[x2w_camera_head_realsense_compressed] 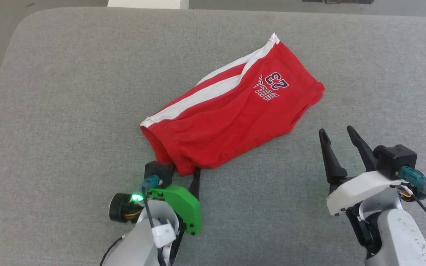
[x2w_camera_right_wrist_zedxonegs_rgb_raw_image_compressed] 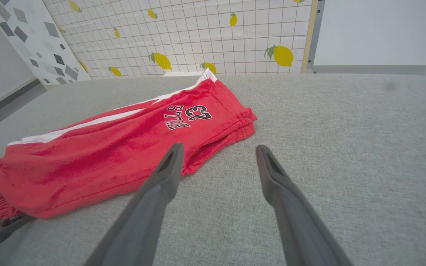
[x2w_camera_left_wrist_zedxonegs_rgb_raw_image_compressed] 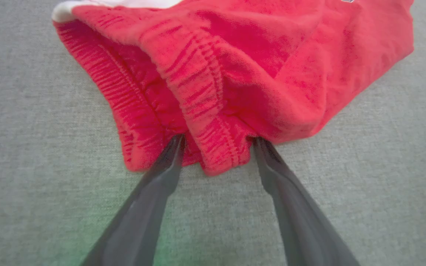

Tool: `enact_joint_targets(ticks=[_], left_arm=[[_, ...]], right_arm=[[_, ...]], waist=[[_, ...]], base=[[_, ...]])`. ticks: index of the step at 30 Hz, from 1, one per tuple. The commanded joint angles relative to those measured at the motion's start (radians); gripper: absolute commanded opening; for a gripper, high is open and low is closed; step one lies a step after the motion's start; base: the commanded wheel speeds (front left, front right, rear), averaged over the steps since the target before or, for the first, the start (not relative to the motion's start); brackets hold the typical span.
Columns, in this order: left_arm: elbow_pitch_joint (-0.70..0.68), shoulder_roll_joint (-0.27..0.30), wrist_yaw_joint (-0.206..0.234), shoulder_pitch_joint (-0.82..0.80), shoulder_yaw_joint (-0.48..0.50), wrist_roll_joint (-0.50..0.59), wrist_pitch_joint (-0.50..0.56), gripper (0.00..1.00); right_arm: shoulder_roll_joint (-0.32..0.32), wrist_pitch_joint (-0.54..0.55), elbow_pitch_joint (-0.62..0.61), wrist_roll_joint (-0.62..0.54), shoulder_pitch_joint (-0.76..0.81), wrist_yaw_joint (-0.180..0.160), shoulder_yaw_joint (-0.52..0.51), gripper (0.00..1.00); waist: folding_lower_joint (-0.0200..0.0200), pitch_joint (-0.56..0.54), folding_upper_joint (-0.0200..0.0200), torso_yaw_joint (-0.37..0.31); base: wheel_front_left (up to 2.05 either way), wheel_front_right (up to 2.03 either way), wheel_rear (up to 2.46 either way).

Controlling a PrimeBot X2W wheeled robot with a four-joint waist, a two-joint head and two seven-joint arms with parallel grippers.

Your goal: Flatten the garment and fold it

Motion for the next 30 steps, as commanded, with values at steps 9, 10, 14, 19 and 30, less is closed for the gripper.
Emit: enact_joint_targets(ticks=[9,10,14,19,30], left_arm=[[0.005,0.000,-0.019,-0.015,-0.015,-0.018,0.018,0.00],[0.003,-0.001,-0.023,-0.018,-0.017,-0.019,0.017,0.00],[-0.014,-0.008,-0.037,-0.029,-0.030,-0.019,0.011,0.00],[-0.029,-0.018,-0.049,-0.047,-0.048,-0.016,0.005,0.00],[-0.012,-0.026,-0.070,-0.066,-0.059,-0.027,-0.029,0.00]], right_arm=[[0.003,0.083,0.093,-0.074,-0.161,-0.001,-0.050,1.00],[0.003,0.090,0.122,-0.085,-0.195,-0.001,-0.066,1.00],[0.004,0.126,0.261,-0.119,-0.321,-0.001,-0.128,1.00],[0.004,0.192,0.438,-0.196,-0.456,-0.001,-0.228,1.00],[-0.006,0.452,0.643,-0.395,-0.580,-0.001,-0.286,0.00]], waist=[[0.0000,0.024,0.0000,0.038],[0.0000,0.029,0.0000,0.044],[0.0000,0.049,0.0000,0.074],[0.0000,0.080,0.0000,0.112],[0.0000,0.101,0.0000,0.141]], base=[[0.00,0.00,0.00],[0.00,0.00,0.00],[0.00,0.00,0.00],[0.00,0.00,0.00],[0.00,0.00,0.00]])
